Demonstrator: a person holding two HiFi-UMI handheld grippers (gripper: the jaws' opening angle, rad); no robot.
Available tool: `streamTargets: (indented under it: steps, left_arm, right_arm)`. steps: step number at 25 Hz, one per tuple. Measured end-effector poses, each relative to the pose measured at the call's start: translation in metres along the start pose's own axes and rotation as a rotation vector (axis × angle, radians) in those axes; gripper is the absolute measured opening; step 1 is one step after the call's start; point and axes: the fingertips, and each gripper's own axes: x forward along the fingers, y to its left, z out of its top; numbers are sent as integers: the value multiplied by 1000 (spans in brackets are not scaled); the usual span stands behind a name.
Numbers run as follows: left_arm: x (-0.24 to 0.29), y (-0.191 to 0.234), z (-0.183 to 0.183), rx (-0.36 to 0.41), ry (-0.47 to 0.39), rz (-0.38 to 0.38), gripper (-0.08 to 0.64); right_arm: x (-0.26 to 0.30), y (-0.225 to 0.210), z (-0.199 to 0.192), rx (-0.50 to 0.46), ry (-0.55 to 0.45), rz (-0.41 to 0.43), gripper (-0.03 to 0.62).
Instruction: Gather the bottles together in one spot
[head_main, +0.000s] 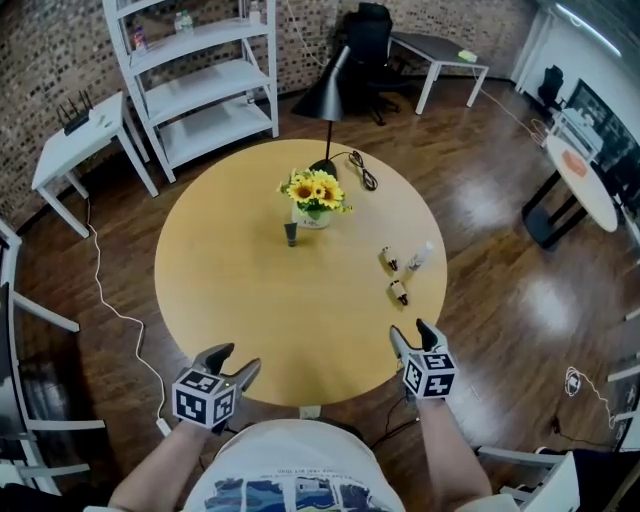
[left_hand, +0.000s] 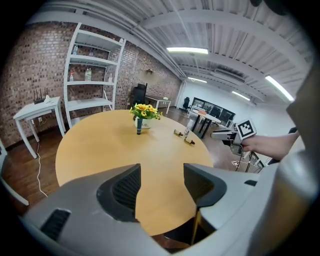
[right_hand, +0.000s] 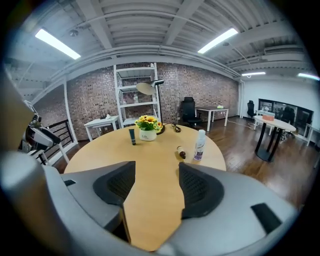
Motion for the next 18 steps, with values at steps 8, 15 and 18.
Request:
streamTargets:
  steps: [8, 15, 18]
  left_arm:
    - [57, -6, 39, 29, 30, 66, 259]
    - [91, -19, 58, 69, 75, 40, 259]
    - [103, -27, 64, 92, 88, 13, 259]
  right_arm:
    - [74, -93, 17, 2, -11, -42, 296]
    - [133, -146, 19, 9, -4, -93, 272]
    - [160, -163, 21, 4, -2, -113, 268]
